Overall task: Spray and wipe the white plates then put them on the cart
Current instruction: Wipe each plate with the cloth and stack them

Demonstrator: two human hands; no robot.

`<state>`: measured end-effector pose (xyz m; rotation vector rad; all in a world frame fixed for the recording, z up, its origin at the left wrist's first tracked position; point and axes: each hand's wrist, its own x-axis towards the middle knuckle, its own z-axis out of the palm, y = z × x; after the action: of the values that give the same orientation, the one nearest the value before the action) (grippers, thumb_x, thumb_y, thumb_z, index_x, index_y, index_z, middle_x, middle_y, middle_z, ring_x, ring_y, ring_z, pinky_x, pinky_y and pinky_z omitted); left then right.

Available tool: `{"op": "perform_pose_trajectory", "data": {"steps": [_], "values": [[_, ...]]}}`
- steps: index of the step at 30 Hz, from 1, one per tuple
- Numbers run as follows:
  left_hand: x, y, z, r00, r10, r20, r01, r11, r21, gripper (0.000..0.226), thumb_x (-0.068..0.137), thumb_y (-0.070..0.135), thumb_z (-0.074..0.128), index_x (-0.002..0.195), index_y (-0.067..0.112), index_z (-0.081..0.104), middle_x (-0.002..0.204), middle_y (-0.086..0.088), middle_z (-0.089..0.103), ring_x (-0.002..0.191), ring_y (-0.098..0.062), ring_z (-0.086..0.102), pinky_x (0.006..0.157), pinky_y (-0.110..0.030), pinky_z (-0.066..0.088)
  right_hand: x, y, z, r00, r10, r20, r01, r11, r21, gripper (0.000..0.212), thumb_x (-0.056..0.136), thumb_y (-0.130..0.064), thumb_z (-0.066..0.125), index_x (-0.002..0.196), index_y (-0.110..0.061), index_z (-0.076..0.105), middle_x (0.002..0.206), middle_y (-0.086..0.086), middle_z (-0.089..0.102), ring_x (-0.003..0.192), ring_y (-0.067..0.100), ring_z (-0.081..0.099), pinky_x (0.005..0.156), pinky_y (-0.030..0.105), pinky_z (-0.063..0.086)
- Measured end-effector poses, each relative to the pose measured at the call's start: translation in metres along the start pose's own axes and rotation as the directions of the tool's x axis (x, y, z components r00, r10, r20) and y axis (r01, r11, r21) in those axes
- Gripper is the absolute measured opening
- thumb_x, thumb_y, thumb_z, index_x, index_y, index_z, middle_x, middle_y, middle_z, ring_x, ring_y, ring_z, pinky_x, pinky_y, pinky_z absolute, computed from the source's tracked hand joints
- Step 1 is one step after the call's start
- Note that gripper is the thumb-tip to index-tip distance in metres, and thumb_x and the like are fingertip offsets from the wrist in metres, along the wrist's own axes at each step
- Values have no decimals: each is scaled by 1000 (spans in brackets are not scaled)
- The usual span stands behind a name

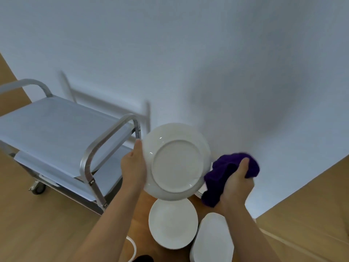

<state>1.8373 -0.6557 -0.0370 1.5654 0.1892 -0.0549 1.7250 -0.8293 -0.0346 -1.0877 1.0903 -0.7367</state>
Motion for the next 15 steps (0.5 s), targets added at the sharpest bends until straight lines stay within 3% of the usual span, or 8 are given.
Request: {"op": "perform_pose_trajectory", "data": {"steps": [2, 4, 6, 8, 10, 11, 13, 15], "values": [[-3, 7, -3, 987, 157, 18, -158, 981, 111, 54, 94, 46, 48, 51, 20, 28, 41, 11, 28, 39, -5, 26, 43, -18, 26, -1, -14, 7, 965, -251, 72, 250, 968, 31, 56, 89, -55, 49, 118, -8, 55, 89, 2, 65, 79, 10, 65, 77, 33, 57], [-10, 10, 3, 965, 256, 53, -261, 934, 245, 57, 95, 44, 49, 47, 20, 30, 38, 10, 31, 38, -6, 28, 46, -20, 24, -13, -20, 19, 858, -463, 225, 476, 880, -6, 54, 78, -58, 53, 112, -17, 60, 82, -11, 64, 72, -5, 62, 65, 16, 50], [-20, 9, 14, 946, 306, 104, -323, 885, 334, 55, 96, 44, 47, 46, 21, 37, 41, 9, 37, 41, -6, 35, 47, -21, 25, -32, -14, 33, 688, -585, 431, 677, 730, -90, 57, 76, -60, 47, 126, -32, 49, 117, -13, 60, 104, -6, 55, 88, 15, 43], [-27, 4, 20, 938, 311, 154, -346, 875, 339, 53, 96, 42, 43, 50, 18, 41, 45, 6, 42, 45, -10, 38, 48, -26, 28, -48, 6, 46, 495, -554, 669, 847, 479, -231, 75, 81, -65, 31, 147, -32, 19, 154, 4, 23, 140, 13, 20, 113, 30, 20], [-30, -3, 19, 937, 303, 171, -343, 889, 303, 49, 97, 36, 42, 52, 18, 44, 42, 7, 46, 41, -4, 39, 45, -21, 31, -53, 20, 54, 468, -451, 759, 881, 305, -362, 71, 81, -71, 11, 145, -45, -2, 159, -1, -4, 144, 15, -12, 116, 43, -2], [-31, -6, 17, 932, 319, 172, -358, 883, 303, 48, 98, 33, 41, 52, 18, 45, 40, 9, 46, 39, -3, 40, 43, -17, 32, -51, 21, 56, 485, -431, 761, 874, 264, -408, 69, 81, -72, 5, 145, -48, -1, 159, -3, -6, 143, 17, -15, 115, 48, -5], [-34, -10, 13, 912, 368, 178, -408, 854, 324, 49, 99, 32, 39, 52, 19, 45, 39, 14, 47, 39, 0, 43, 41, -11, 34, -47, 16, 57, 497, -466, 732, 866, 219, -450, 70, 83, -70, 6, 147, -43, 15, 158, 2, 7, 144, 27, -1, 114, 56, 5], [-36, -9, 12, 893, 411, 183, -449, 835, 318, 49, 100, 31, 39, 53, 20, 43, 40, 16, 46, 41, 1, 43, 44, -9, 34, -43, 9, 58, 471, -549, 691, 879, 223, -422, 70, 85, -66, 19, 144, -30, 34, 151, 8, 29, 138, 33, 24, 109, 55, 24]]}}
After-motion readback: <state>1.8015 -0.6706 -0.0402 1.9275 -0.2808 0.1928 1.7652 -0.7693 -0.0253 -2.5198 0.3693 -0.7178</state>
